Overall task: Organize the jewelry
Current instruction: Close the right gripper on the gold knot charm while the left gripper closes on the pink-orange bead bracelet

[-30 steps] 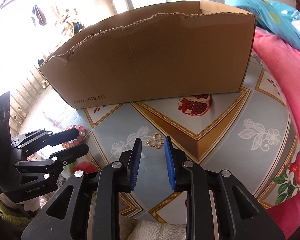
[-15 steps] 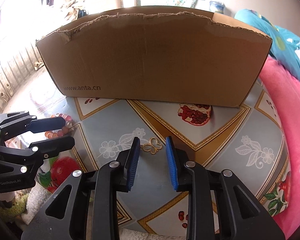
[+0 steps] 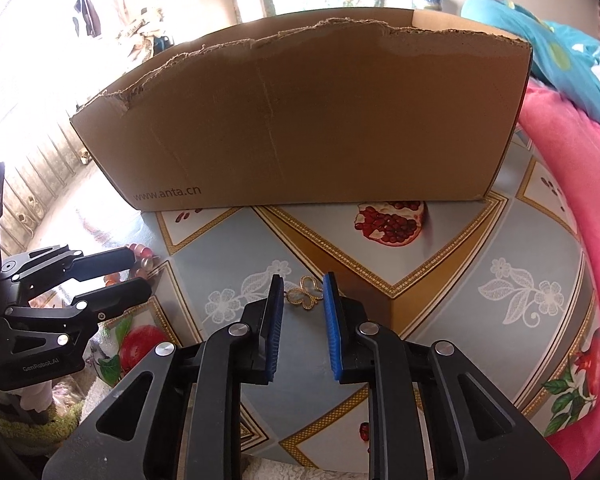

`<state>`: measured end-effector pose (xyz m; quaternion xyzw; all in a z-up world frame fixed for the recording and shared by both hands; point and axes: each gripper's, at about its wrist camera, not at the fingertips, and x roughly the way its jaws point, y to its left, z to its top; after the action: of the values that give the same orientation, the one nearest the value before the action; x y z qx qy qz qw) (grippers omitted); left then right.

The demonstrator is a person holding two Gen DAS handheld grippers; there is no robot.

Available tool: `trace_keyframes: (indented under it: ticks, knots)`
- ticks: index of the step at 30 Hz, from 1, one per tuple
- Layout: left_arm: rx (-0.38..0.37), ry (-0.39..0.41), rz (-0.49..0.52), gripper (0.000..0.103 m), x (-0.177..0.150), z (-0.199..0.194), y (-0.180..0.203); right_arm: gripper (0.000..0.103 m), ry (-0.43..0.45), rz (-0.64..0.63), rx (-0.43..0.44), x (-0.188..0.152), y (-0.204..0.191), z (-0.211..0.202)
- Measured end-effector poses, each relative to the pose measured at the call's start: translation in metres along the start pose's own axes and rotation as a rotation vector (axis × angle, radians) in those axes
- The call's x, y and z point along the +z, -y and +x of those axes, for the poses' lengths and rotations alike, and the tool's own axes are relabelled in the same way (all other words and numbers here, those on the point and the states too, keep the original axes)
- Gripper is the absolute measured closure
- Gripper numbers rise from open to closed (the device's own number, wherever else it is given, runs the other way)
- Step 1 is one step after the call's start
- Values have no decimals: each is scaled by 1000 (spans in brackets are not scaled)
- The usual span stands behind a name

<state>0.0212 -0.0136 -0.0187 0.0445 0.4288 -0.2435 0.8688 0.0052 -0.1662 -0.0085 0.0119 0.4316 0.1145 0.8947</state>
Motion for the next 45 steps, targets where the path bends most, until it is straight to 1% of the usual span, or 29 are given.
trace_keyframes:
  ticks: [1, 3, 5, 8, 12, 13, 15, 19, 27, 35, 39, 45]
  knots:
    - [9, -2, 4, 62, 1, 0, 0, 85, -1, 9, 8, 4, 8, -6]
    - [36, -10, 22, 63, 1, 1, 2, 85, 0, 17, 15, 4, 11, -7]
    - [81, -23, 48, 73, 3, 3, 6, 85, 2, 14, 13, 4, 13, -8]
    - [138, -47, 73, 81, 6, 6, 9, 85, 4, 9, 9, 2, 11, -5]
    - [168, -82, 65, 86, 11, 9, 10, 85, 8, 12, 8, 0, 10, -5]
    - [174, -88, 64, 90, 13, 9, 10, 85, 8, 12, 7, 0, 9, -4]
    - [186, -100, 79, 94, 15, 11, 12, 85, 9, 11, 6, -1, 8, -3]
    - [210, -107, 103, 94, 16, 13, 17, 85, 10, 13, 6, -1, 8, -5]
    - [214, -112, 101, 94, 18, 14, 19, 85, 10, 17, 10, -1, 8, -7]
    - [213, -111, 102, 94, 18, 15, 20, 85, 5, 50, 48, 0, 14, -6]
    - [211, -107, 102, 94, 16, 15, 20, 85, 20, 55, 57, 1, 16, -9]
    - [217, -88, 141, 94, 11, 12, 23, 85, 28, 45, 49, 1, 14, -16]
